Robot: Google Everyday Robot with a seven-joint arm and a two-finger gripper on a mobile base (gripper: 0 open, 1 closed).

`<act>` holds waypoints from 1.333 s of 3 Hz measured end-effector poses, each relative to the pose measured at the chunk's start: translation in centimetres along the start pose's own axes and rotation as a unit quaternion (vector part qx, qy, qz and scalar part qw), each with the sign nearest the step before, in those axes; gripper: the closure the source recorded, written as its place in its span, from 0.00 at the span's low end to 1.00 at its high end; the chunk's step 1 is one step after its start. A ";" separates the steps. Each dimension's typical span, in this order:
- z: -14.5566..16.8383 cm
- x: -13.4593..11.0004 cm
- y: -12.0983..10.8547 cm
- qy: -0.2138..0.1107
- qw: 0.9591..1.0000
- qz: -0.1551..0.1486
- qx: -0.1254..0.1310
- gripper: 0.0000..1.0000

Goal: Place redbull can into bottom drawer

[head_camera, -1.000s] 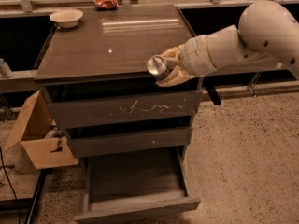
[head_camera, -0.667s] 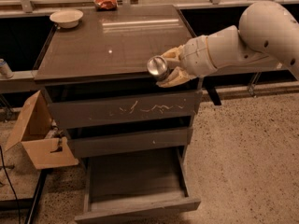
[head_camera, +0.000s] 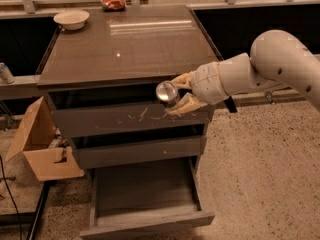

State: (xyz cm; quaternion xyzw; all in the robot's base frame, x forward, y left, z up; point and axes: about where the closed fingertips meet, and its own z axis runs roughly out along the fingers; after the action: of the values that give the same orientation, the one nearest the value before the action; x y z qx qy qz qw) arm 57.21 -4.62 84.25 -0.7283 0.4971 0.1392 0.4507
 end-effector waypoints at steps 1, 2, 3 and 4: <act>1.6 1.3 2.8 -0.015 0.999 0.030 -0.009 1.00; 4.2 3.0 5.7 -0.045 0.997 0.052 -0.016 1.00; 6.1 4.3 7.3 -0.065 0.996 0.059 -0.019 1.00; 8.7 6.7 9.6 -0.075 0.995 0.066 -0.028 1.00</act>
Offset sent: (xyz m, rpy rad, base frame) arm -0.0310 0.0099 -0.0994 0.1273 0.1481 0.0137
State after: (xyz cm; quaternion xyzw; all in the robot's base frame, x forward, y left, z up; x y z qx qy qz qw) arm 54.33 -2.64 70.14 -0.6935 0.5049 0.2365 0.4563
